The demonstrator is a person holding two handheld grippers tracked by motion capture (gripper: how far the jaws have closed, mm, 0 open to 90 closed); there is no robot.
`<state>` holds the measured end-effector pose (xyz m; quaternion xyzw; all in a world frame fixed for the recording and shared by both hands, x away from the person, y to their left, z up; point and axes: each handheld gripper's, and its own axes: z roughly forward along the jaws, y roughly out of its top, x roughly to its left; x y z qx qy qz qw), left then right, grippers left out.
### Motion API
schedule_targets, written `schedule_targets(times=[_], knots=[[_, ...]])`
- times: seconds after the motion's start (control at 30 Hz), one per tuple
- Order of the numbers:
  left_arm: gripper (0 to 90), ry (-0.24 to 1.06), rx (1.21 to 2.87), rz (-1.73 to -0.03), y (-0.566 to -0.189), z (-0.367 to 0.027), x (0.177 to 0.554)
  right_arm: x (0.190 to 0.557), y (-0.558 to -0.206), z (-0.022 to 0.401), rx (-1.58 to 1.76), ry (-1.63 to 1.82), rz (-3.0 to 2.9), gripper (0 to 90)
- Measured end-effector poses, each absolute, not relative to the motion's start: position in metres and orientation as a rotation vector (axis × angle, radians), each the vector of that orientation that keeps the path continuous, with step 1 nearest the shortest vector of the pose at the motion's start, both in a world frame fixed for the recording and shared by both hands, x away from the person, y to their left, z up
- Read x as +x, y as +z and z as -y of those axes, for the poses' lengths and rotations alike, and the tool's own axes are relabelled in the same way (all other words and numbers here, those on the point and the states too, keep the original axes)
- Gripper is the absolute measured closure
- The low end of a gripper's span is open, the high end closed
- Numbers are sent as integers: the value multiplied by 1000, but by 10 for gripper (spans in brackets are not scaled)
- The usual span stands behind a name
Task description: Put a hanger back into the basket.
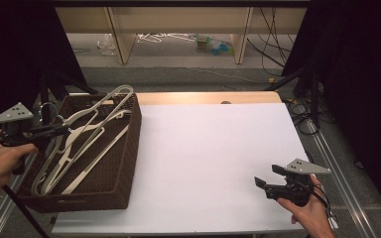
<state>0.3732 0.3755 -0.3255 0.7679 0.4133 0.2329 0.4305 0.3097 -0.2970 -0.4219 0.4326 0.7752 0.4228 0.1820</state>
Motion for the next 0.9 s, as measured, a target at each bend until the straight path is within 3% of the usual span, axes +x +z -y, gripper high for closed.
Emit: schedule_targets(times=[0.9], knots=[[853, 467, 1957, -1151, -368, -369, 403, 310, -423, 297, 1218, 1189, -2204, 222]])
